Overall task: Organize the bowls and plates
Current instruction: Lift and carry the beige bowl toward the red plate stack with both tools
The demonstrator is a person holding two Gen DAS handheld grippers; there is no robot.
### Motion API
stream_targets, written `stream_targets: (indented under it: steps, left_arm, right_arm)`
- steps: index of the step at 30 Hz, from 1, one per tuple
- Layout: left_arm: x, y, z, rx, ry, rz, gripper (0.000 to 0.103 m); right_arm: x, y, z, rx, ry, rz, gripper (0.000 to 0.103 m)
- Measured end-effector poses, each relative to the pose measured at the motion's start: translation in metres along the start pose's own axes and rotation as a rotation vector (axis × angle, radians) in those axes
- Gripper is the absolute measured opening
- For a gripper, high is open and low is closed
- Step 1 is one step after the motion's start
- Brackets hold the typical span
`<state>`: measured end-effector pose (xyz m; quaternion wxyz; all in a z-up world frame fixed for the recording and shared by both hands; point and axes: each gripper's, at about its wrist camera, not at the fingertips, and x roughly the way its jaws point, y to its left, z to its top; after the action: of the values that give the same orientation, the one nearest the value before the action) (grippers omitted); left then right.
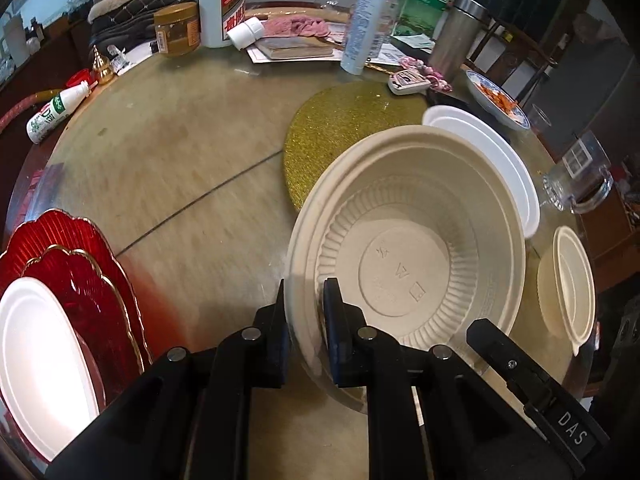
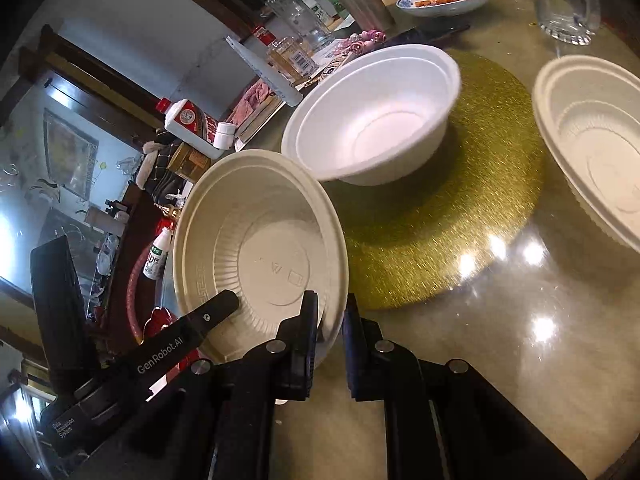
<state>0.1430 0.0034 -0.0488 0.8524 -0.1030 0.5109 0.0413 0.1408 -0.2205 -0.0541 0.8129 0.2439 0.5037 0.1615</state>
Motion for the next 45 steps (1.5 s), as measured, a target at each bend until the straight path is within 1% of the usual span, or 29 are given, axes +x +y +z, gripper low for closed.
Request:
stream_targets:
  steps: [3,6,9,19,30,45]
  left_arm:
    - [0.000,-0.005,-0.010,0.015,-0.018,0.022,0.013]
    - [0.000,-0.004,-0.016,0.010,-0.032,0.024,0.013]
    - [-0.002,-0.002,-0.019,0.001,-0.053,0.025,0.013]
    - [-0.002,-0.007,-0.030,0.017,-0.137,0.058,0.015]
    - [0.000,-0.008,-0.032,0.017,-0.154,0.065,0.016]
    - [-0.005,-0.007,-0.036,0.019,-0.164,0.085,0.016]
  right_arm:
    - [0.000,-0.006,-0.009,-0.002,-0.008,-0.007,0.011]
    - [0.001,-0.007,-0.011,-0.012,-0.014,-0.010,0.011]
    - [0.000,-0.005,-0.013,-0.038,-0.036,-0.016,0.012]
    - [0.005,0.004,-0.017,-0.100,-0.075,-0.059,0.012]
    - [0.003,0.007,-0.018,-0.137,-0.101,-0.080,0.012]
    - [0.002,0.010,-0.020,-0.152,-0.103,-0.076,0.012]
